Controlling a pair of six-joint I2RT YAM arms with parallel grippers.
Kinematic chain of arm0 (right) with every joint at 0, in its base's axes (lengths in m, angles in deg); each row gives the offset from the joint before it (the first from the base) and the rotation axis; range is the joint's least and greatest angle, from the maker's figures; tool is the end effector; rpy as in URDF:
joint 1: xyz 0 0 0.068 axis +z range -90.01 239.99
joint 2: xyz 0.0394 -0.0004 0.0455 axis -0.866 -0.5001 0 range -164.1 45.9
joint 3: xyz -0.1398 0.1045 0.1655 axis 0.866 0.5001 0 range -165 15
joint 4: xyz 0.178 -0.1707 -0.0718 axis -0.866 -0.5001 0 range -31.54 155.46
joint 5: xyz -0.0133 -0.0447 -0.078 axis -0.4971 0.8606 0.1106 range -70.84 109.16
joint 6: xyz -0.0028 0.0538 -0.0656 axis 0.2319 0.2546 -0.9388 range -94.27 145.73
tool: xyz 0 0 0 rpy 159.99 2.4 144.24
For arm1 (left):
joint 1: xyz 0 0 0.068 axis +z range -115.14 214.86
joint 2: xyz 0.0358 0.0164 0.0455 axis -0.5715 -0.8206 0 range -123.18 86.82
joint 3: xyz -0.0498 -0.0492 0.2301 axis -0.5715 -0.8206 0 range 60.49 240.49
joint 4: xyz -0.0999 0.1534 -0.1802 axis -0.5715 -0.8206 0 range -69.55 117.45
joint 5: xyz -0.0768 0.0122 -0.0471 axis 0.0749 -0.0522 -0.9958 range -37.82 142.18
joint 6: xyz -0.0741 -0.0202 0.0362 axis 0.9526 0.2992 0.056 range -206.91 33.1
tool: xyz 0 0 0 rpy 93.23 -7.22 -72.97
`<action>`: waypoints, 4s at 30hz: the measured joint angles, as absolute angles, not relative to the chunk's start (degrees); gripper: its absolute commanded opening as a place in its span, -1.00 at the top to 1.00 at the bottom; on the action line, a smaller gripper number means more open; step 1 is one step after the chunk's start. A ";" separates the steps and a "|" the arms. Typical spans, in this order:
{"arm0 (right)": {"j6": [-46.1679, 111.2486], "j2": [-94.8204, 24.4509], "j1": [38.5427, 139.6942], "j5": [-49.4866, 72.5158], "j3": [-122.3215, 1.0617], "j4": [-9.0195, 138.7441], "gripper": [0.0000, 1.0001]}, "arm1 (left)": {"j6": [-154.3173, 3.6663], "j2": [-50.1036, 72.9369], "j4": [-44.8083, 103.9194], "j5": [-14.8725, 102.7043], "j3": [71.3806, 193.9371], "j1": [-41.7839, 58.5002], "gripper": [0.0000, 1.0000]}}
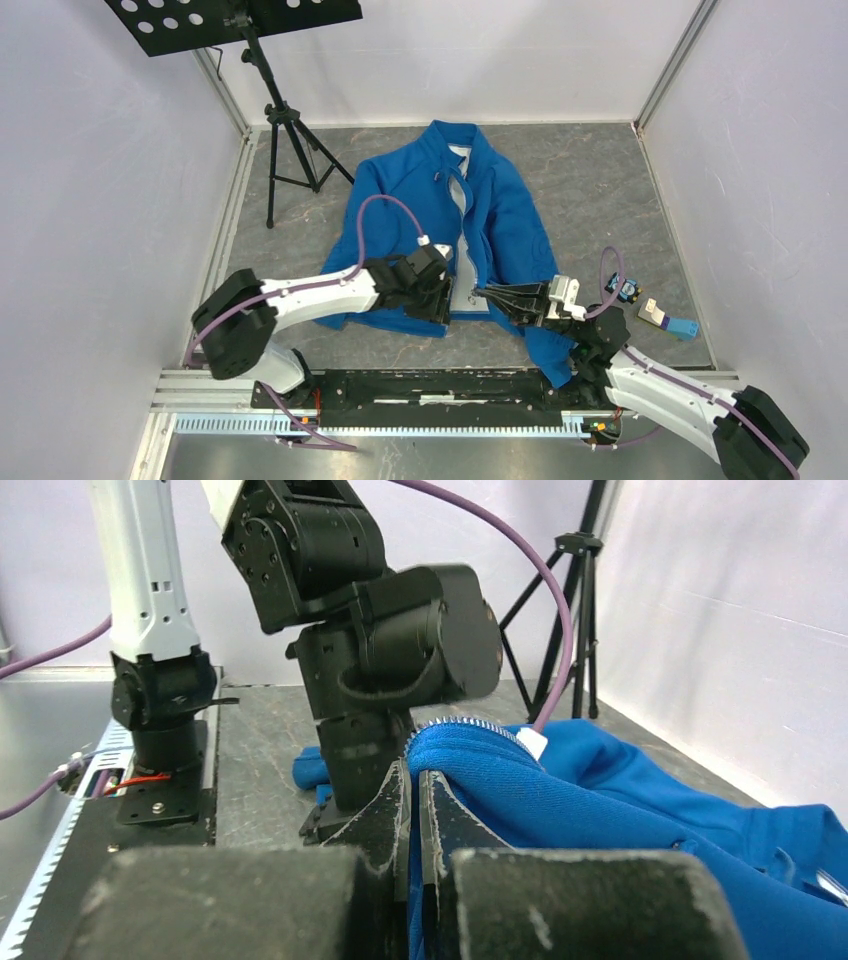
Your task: Zip up the jacket
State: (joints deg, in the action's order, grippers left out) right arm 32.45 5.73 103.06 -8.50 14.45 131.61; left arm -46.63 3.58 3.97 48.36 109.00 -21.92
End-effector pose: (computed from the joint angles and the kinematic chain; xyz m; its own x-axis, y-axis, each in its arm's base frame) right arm 0.1169 0.1567 0.2179 0.2179 0.3455 -0.9128 -0.9402 0.3253 -0.1013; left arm 0.1617 -0.2559 0.1287 -0.9074 0.2079 -0.3653 0.3503 0.8545 -0.3837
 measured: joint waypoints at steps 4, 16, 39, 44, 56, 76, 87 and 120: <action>31.75 7.48 103.06 -6.21 14.45 129.05 0.99 | -48.45 -3.41 0.75 50.83 114.40 -23.60 -0.06; 31.44 8.97 103.06 -4.70 14.45 126.56 0.99 | -50.76 -9.88 -4.97 57.39 119.91 -26.40 -0.08; 31.40 15.00 103.06 0.19 14.45 121.86 1.00 | -50.83 -8.40 -0.82 58.70 117.42 -26.33 0.21; 31.40 14.63 103.06 0.19 14.45 121.88 1.00 | -50.83 -9.40 0.51 59.58 116.91 -26.33 0.25; 31.38 13.84 103.06 0.22 14.45 121.62 0.99 | -50.72 -7.81 4.51 62.15 113.53 -26.35 0.78; 42.68 3.15 103.06 -0.48 14.45 117.27 1.00 | -51.86 20.30 22.61 62.59 94.36 -25.43 0.96; 66.37 -18.55 102.95 -8.83 14.45 139.30 0.99 | -52.21 36.65 48.90 65.85 74.95 -25.37 0.95; 88.95 -41.11 104.15 -5.09 12.37 150.16 0.99 | -56.58 36.80 75.94 63.55 67.47 -25.33 0.95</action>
State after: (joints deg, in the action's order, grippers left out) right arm 88.95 -41.11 104.15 -5.09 12.37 150.16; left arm -56.58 36.80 75.94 63.55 67.47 -25.33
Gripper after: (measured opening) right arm 0.018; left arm 0.039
